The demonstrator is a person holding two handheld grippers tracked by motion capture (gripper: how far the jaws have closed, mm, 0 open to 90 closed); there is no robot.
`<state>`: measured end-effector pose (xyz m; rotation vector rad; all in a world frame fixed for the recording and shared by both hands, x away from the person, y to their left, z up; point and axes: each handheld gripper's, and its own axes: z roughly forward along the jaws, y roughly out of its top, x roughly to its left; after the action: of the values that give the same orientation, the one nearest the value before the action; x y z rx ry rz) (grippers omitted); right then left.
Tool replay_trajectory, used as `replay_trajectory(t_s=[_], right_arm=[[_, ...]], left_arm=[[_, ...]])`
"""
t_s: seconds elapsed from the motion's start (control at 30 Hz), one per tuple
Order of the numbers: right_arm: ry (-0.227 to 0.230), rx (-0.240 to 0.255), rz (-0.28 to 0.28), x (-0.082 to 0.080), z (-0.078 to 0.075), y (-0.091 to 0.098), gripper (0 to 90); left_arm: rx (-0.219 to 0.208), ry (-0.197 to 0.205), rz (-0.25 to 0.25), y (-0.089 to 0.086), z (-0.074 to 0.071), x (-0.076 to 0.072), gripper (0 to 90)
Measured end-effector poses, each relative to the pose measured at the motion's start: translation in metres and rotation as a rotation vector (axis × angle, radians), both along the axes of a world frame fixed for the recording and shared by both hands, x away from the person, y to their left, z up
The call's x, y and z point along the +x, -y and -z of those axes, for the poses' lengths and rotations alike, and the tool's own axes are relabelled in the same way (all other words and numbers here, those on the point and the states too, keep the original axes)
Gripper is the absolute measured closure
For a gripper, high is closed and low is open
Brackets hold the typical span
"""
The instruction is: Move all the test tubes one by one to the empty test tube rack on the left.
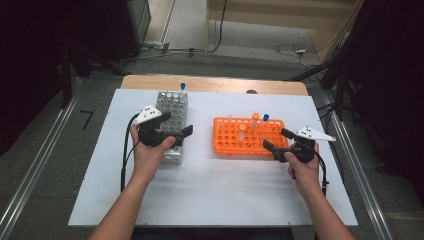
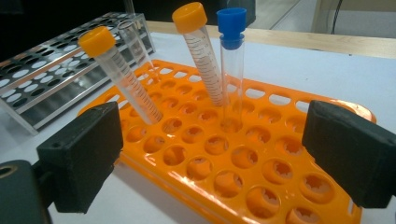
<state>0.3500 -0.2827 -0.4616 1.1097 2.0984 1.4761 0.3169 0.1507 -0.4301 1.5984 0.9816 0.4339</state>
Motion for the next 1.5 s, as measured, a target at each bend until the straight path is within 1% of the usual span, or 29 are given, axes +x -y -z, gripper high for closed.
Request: replay_trajectory(t_s=[0.03,0.07,0.17,0.23,0.27,0.37,0.43,0.47,0.53,0.63,0.7,0.77,0.8,0.93,1.07,1.13,1.2,1.27,1.33,1.4,1.5], right_arm=[[0.002,-0.008,0.01,0.002,0.0,-0.002,8.2],[0.003,-0.017,0.025,0.004,0.001,-0.003,13.5],[0.004,-0.009,0.066,0.009,0.003,-0.008,25.8],[-0.003,0.008,0.071,0.014,0.005,-0.01,35.0],[-0.012,0.016,0.074,0.015,0.006,-0.011,39.2],[-0.026,0.009,0.061,0.021,0.009,-0.017,47.0],[-0.042,0.023,0.054,0.025,0.01,-0.02,52.1],[-0.041,0.023,0.055,0.027,0.011,-0.022,54.0],[-0.044,0.015,0.09,0.029,0.011,-0.024,54.5],[-0.053,0.01,0.111,0.033,0.011,-0.026,54.5],[-0.065,-0.004,0.118,0.035,0.013,-0.029,54.7],[-0.063,-0.018,0.118,0.036,0.015,-0.031,55.9],[-0.067,-0.022,0.122,0.036,0.016,-0.032,57.2],[-0.047,-0.038,0.147,0.037,0.018,-0.034,64.4],[-0.044,-0.052,0.156,0.035,0.019,-0.037,68.7],[-0.055,-0.06,0.157,0.035,0.022,-0.037,68.6],[-0.056,-0.047,0.146,0.033,0.023,-0.038,68.7],[-0.051,-0.053,0.139,0.032,0.023,-0.039,70.1],[-0.029,-0.072,0.149,0.03,0.024,-0.041,73.0],[-0.02,-0.073,0.161,0.03,0.025,-0.039,74.7],[-0.031,-0.059,0.161,0.031,0.025,-0.035,75.0]], left_arm=[[-0.001,-0.002,0.001,0.0,0.002,-0.004,0.0],[-0.003,0.0,0.001,0.0,0.003,-0.007,0.0],[-0.012,-0.002,0.003,-0.001,0.008,-0.016,0.0],[-0.021,0.004,-0.001,-0.001,0.011,-0.022,0.0],[-0.015,0.001,0.002,-0.001,0.012,-0.024,0.0],[-0.02,0.002,0.006,-0.002,0.014,-0.03,0.0],[-0.025,0.004,0.003,-0.003,0.015,-0.033,0.0],[-0.029,0.001,0.003,-0.004,0.016,-0.035,0.0],[-0.029,-0.007,0.009,-0.003,0.018,-0.037,0.0],[-0.035,-0.02,0.017,-0.003,0.02,-0.037,0.0],[-0.039,-0.02,0.016,-0.003,0.021,-0.037,0.0],[-0.04,-0.019,0.016,-0.003,0.021,-0.037,0.0],[-0.042,-0.019,0.018,-0.003,0.021,-0.037,0.0],[-0.042,-0.02,0.024,-0.002,0.021,-0.037,0.0],[-0.041,-0.018,0.028,-0.001,0.021,-0.038,0.4],[-0.041,-0.019,0.028,-0.001,0.021,-0.038,0.4],[-0.038,-0.019,0.03,0.0,0.022,-0.038,0.4],[-0.043,-0.023,0.031,0.0,0.022,-0.038,0.4],[-0.041,-0.023,0.033,0.001,0.022,-0.038,0.4],[-0.041,-0.02,0.032,0.002,0.022,-0.038,0.4],[-0.042,-0.019,0.033,0.002,0.022,-0.038,0.4]])
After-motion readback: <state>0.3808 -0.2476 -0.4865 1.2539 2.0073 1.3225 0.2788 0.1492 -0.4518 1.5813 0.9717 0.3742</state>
